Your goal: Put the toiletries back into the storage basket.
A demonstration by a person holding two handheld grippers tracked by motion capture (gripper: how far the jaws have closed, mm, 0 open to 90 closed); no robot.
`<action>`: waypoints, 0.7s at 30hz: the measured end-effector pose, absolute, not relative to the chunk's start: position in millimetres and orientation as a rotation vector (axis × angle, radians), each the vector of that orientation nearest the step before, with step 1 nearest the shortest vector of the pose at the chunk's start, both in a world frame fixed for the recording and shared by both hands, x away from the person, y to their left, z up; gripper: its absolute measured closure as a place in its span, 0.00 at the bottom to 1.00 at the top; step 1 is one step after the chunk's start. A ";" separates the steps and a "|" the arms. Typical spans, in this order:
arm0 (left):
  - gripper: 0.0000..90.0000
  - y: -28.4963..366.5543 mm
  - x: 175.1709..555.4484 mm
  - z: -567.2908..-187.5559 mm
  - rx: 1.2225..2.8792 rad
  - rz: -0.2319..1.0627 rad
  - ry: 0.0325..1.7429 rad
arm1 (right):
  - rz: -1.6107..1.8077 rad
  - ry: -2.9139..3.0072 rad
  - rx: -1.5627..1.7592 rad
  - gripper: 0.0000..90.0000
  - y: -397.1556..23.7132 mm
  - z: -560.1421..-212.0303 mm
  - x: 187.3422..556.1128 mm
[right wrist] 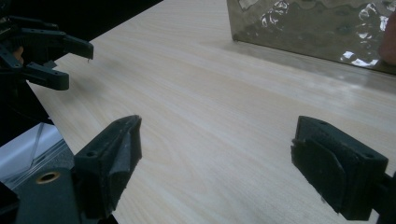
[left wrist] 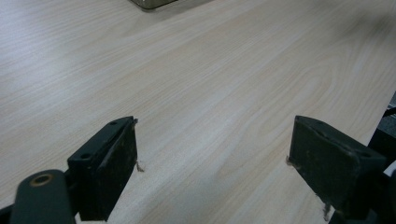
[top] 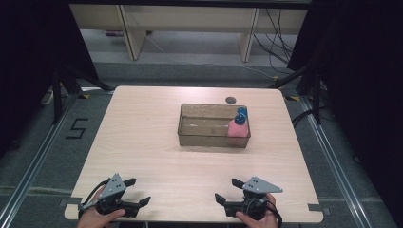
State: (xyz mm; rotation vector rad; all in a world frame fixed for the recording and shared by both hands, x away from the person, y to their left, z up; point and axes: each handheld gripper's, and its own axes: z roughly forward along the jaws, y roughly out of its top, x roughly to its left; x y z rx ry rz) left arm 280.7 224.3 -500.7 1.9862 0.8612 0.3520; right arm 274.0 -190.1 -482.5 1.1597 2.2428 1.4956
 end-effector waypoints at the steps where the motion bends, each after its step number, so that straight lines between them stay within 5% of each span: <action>1: 0.16 224.3 280.6 -500.5 1.990 0.356 0.862 | 1.486 2.247 1.144 0.18 -190.7 -482.4 273.8; 21: 0.16 224.2 281.2 -501.1 1.988 0.353 0.860 | 1.517 2.281 1.148 0.17 -185.3 -483.6 268.2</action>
